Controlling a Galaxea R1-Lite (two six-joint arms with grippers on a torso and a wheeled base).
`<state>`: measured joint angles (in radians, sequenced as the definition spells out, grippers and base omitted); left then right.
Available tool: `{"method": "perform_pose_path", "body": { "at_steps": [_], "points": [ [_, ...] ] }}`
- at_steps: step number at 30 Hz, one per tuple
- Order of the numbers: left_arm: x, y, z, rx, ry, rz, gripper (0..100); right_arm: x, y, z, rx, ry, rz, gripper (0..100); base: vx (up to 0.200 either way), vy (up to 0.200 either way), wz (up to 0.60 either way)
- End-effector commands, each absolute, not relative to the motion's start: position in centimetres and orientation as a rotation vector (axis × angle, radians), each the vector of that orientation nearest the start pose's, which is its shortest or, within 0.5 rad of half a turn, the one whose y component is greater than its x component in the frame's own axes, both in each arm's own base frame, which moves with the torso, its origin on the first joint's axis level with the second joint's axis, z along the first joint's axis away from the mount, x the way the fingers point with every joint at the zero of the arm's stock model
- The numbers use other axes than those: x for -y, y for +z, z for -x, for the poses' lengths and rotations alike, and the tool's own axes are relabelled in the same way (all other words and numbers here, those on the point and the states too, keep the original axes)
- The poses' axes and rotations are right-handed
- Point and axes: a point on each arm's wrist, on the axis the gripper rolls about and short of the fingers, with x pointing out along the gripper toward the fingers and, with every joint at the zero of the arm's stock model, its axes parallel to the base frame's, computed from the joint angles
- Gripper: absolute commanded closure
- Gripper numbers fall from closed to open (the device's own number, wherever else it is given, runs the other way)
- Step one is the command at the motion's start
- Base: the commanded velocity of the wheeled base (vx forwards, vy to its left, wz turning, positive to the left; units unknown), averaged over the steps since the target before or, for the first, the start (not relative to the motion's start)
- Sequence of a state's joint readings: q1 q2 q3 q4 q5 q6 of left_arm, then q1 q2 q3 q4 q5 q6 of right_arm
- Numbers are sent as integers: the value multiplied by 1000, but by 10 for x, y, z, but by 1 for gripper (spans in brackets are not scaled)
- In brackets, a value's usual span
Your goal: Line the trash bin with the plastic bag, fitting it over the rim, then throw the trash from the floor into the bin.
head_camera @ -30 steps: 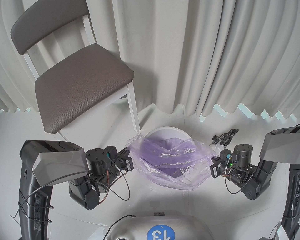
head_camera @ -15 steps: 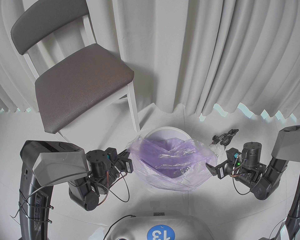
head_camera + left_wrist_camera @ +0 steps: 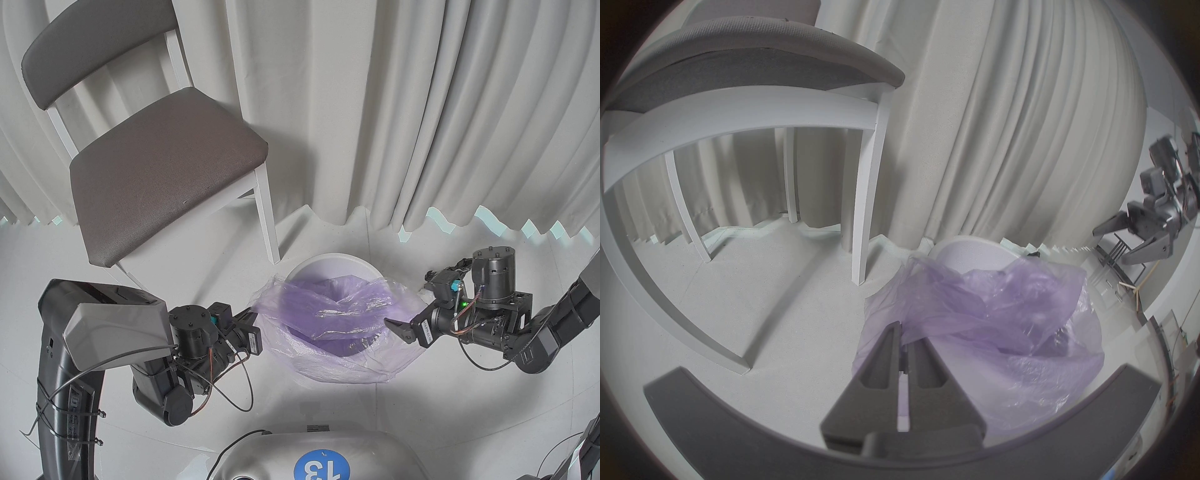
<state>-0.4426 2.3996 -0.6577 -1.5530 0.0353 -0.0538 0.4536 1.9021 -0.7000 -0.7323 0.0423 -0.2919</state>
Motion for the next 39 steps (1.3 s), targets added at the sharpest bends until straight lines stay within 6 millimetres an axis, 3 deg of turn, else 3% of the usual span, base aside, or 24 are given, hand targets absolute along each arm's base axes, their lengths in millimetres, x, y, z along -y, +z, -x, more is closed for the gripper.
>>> {"method": "perform_pose_path", "body": {
  "at_steps": [1, 6, 16, 31, 32, 39],
  "points": [
    [148, -9, -325, -223, -415, -35, 100, -169, 113, -290, -341, 686, 475, 0, 0, 0, 0],
    [145, -14, -326, -238, -419, -42, 100, -179, 84, -306, -368, 734, 590, 0, 0, 0, 0],
    [146, -25, -328, -258, -440, -45, 100, -188, 56, -318, -402, 777, 660, 0, 0, 0, 0],
    [155, -15, -341, -188, -420, -17, 100, -194, 41, -329, -364, 815, 723, 0, 0, 0, 0],
    [155, -14, -342, -184, -418, -13, 0, -194, 40, -329, -361, 814, 722, 0, 0, 0, 0],
    [150, -14, -345, -185, -401, -5, 0, -196, 33, -331, -364, 818, 726, 0, 0, 0, 0]
  ]
}}
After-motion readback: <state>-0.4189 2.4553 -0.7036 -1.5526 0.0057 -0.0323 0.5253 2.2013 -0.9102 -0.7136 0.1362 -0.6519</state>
